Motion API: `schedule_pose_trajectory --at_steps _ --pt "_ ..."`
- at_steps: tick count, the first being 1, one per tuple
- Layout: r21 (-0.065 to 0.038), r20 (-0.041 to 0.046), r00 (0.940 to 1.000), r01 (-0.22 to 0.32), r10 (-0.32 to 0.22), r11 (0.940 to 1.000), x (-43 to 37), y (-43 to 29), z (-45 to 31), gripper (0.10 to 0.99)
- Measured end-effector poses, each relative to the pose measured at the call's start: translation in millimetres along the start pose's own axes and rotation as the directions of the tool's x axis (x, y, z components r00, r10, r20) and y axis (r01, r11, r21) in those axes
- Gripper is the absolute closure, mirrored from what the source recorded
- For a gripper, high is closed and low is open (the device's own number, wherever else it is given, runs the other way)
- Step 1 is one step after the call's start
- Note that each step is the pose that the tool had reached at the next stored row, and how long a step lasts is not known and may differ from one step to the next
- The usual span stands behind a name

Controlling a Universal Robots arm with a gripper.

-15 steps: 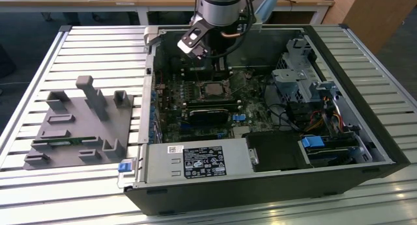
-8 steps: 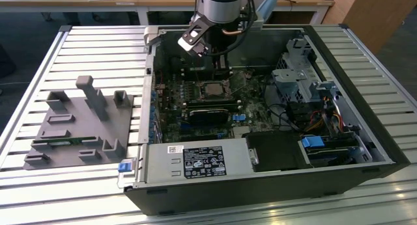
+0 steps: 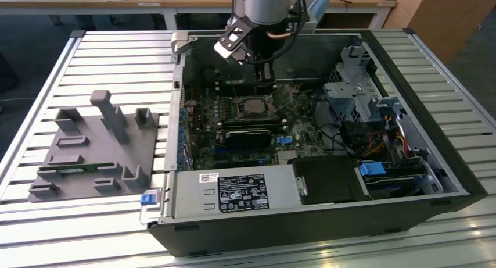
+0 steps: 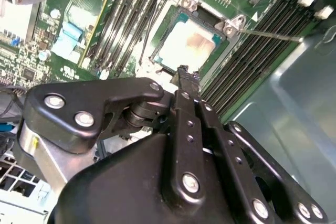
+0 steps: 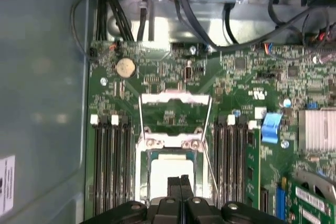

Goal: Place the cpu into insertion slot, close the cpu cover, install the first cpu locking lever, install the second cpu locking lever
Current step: 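Close the cpu cover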

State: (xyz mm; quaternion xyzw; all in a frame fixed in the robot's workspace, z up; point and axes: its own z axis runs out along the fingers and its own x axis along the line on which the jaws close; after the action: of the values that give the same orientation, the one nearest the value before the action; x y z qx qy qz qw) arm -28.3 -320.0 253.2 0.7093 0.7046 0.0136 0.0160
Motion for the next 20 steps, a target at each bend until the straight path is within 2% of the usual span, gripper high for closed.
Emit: schedule_pose_trajectory --at_steps 4,8,10,17,20 --pt "0.0 -0.0004 1.0 0.0 0.0 1.0 0.0 9.1 0.1 0.98" --pt "0.0 -0.0003 1.0 0.0 0.0 1.0 0.0 10.3 -8.4 0.98" --pt "0.0 -0.0007 1.0 0.0 0.0 1.0 0.0 12.9 -8.3 0.98" --pt "0.0 -0.0005 1.0 0.0 0.0 1.0 0.3 33.6 -7.5 0.98" --pt "0.0 -0.0005 1.0 0.0 0.0 1.0 0.8 39.7 -6.8 0.98"
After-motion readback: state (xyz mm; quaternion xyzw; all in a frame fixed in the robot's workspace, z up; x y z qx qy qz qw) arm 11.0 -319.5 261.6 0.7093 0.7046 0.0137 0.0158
